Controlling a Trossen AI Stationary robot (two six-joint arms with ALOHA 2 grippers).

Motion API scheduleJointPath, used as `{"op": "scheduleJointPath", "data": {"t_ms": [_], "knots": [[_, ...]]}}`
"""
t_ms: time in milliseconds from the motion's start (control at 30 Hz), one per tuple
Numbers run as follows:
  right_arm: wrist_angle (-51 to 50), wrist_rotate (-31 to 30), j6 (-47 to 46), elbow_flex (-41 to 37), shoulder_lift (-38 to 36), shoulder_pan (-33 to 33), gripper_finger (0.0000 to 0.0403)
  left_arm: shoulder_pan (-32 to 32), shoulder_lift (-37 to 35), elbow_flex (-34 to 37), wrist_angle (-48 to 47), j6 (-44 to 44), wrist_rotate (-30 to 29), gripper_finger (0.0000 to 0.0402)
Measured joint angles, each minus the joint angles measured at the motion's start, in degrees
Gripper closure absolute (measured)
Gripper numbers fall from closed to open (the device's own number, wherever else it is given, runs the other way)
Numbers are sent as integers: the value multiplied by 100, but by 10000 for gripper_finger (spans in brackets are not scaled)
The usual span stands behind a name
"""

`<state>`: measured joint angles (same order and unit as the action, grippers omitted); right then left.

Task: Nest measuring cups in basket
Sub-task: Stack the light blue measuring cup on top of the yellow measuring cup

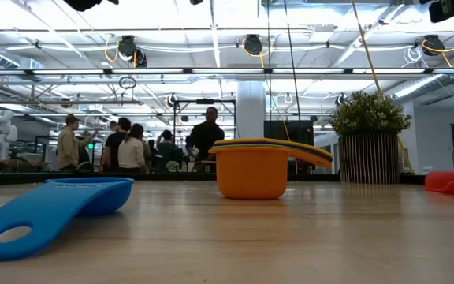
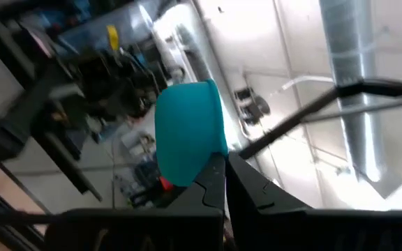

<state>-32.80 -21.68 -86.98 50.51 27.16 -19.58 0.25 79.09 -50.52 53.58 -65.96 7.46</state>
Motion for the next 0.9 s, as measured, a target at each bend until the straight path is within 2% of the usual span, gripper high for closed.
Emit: {"op": "scheduleJointPath", "data": {"t_ms": [167, 367, 433, 700, 900], "knots": [[519, -101, 90, -251, -119, 283, 190, 302, 0, 0, -2, 9, -155, 401], [2610, 150, 136, -851, 157, 630, 181, 594, 0, 0, -2, -23, 83, 401], [3038, 526, 105, -970, 214, 864, 173, 636, 0, 0, -2, -28, 152, 401], [3436, 1957, 137, -974, 173, 2102, 150, 570, 2, 0, -157, -18, 3, 401], [4418, 2736, 101, -976, 966, 2687, 149, 383, 4, 0, -212, -44, -239, 401]]}}
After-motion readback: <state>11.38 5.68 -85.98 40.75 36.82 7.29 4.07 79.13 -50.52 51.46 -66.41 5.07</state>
